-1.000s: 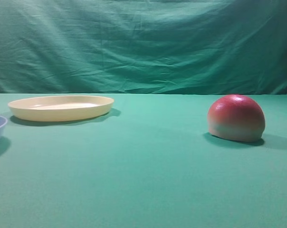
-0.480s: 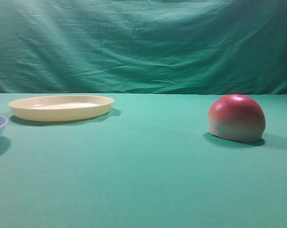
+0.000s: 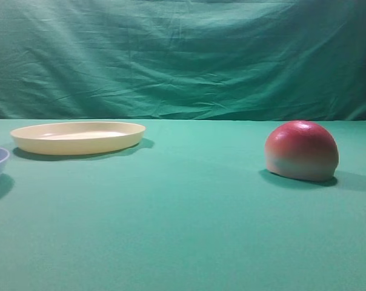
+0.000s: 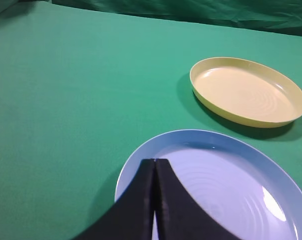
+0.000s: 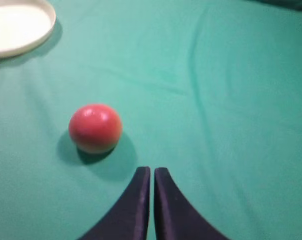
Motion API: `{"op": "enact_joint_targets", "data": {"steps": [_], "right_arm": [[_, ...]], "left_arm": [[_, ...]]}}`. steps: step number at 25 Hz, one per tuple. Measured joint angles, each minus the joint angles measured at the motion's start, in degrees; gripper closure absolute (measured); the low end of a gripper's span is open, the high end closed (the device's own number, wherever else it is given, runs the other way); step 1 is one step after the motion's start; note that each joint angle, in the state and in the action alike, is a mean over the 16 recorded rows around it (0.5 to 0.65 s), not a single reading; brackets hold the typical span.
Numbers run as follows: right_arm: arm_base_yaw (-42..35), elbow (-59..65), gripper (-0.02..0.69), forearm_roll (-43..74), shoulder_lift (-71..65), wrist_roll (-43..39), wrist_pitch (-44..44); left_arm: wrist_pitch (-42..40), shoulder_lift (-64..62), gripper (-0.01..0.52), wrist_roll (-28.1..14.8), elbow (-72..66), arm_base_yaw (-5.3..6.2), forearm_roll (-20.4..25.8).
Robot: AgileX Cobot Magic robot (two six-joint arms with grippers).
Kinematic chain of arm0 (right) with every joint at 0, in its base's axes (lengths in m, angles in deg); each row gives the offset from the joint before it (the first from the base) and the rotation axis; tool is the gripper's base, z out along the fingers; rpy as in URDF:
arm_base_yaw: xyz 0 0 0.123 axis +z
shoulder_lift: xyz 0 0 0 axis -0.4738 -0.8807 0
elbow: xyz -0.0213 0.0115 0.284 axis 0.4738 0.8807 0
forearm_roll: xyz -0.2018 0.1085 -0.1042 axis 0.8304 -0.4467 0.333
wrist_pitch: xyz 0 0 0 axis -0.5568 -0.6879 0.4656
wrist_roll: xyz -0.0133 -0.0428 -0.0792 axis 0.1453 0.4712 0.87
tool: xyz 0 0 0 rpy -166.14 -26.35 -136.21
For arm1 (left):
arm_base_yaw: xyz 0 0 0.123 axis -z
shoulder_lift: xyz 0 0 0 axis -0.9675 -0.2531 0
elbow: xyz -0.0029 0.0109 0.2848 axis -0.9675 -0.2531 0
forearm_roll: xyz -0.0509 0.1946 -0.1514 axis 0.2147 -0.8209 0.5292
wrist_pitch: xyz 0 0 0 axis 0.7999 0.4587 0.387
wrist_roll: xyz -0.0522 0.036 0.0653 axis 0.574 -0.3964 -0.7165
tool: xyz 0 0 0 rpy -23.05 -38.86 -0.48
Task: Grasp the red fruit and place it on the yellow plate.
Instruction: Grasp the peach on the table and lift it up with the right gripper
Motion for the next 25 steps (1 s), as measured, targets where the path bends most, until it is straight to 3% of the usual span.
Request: {"op": "enact_joint_targets", "data": {"steps": [7, 11, 25], "right_arm": [[8.7, -7.92, 0.659, 1.35, -14.21, 2.52, 0.79], [13.86, -12.43, 0.602, 2.28, -21.51, 3.06, 2.07], [17.23, -18.16, 0.084, 3.45, -35.12, -3.79, 8.58]], "left_arm": [[0.0, 0.0, 0.514, 0.0, 0.0, 0.0, 0.0], [0.0, 0.0, 0.514, 0.0, 0.0, 0.0, 0.0], [0.0, 0.0, 0.514, 0.0, 0.0, 0.0, 0.0]]}}
